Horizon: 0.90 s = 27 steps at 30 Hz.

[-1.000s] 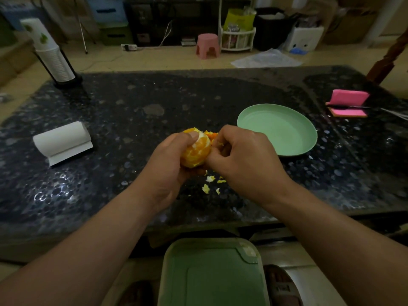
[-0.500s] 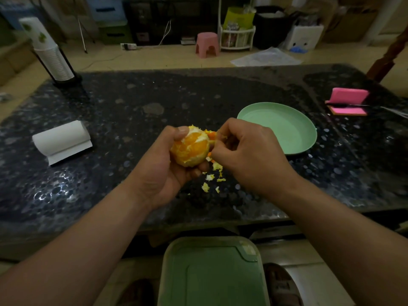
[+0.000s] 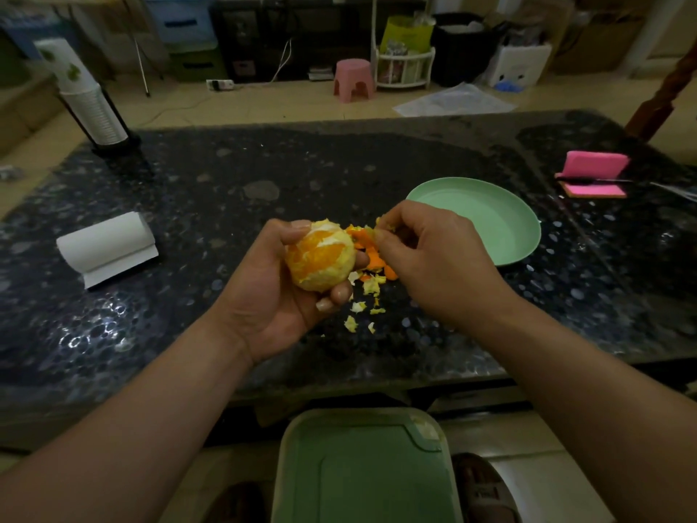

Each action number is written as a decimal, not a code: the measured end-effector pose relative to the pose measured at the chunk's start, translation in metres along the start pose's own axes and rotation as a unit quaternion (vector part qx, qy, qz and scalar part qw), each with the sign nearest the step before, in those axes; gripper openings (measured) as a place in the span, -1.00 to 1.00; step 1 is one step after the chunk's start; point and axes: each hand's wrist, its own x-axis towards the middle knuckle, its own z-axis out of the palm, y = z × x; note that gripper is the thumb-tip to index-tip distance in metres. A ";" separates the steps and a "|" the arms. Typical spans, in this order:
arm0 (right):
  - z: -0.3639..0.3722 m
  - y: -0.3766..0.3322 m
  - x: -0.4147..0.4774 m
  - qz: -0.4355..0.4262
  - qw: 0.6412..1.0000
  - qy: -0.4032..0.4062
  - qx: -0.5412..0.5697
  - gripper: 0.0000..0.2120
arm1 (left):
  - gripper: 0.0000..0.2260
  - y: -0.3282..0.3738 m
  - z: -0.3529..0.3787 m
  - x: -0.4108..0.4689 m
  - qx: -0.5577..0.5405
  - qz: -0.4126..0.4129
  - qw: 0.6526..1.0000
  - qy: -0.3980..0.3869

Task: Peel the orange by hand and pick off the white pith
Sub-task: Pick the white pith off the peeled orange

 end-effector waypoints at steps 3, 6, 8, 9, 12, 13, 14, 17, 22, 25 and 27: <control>0.007 0.002 0.000 0.006 0.999 -0.035 -0.016 -0.86 | -0.65 -0.002 -0.002 0.003 -0.009 -0.005 1.000 0.003; 0.010 0.001 0.000 0.017 0.997 -0.060 -0.037 -0.85 | -0.67 -0.005 -0.002 0.005 0.000 -0.002 1.000 0.022; 0.010 0.000 -0.001 0.018 0.997 -0.072 -0.033 -0.92 | -0.67 -0.006 -0.003 0.007 0.011 0.006 0.999 0.043; 0.009 -0.002 -0.001 0.016 0.997 -0.073 -0.023 -0.90 | -0.66 -0.006 -0.004 0.009 0.017 0.010 0.998 0.053; 0.002 -0.007 -0.003 0.007 0.998 -0.056 0.015 -0.94 | -0.63 -0.008 -0.007 0.011 0.036 0.021 0.996 0.073; 0.000 -0.010 -0.003 0.001 0.998 -0.052 0.023 -0.97 | -0.64 -0.009 -0.007 0.012 0.042 0.027 0.996 0.078; -0.002 -0.012 -0.004 -0.006 0.998 -0.049 0.030 -0.98 | -0.61 -0.009 -0.007 0.012 0.047 0.033 0.995 0.084; -0.005 -0.016 -0.005 -0.023 0.998 -0.054 0.032 -0.96 | -0.43 -0.011 -0.007 0.013 0.076 0.050 0.991 0.100; -0.005 -0.015 -0.007 -0.034 0.997 -0.065 0.012 -0.94 | -0.59 -0.014 -0.007 0.013 0.122 0.063 0.983 0.122; -0.004 -0.015 -0.007 -0.037 0.997 -0.069 0.001 -0.92 | -0.71 -0.015 -0.006 0.012 0.150 0.063 0.978 0.129; -0.003 -0.013 -0.007 -0.040 0.997 -0.066 -0.007 -0.93 | -0.76 -0.015 -0.004 0.012 0.164 0.059 0.976 0.131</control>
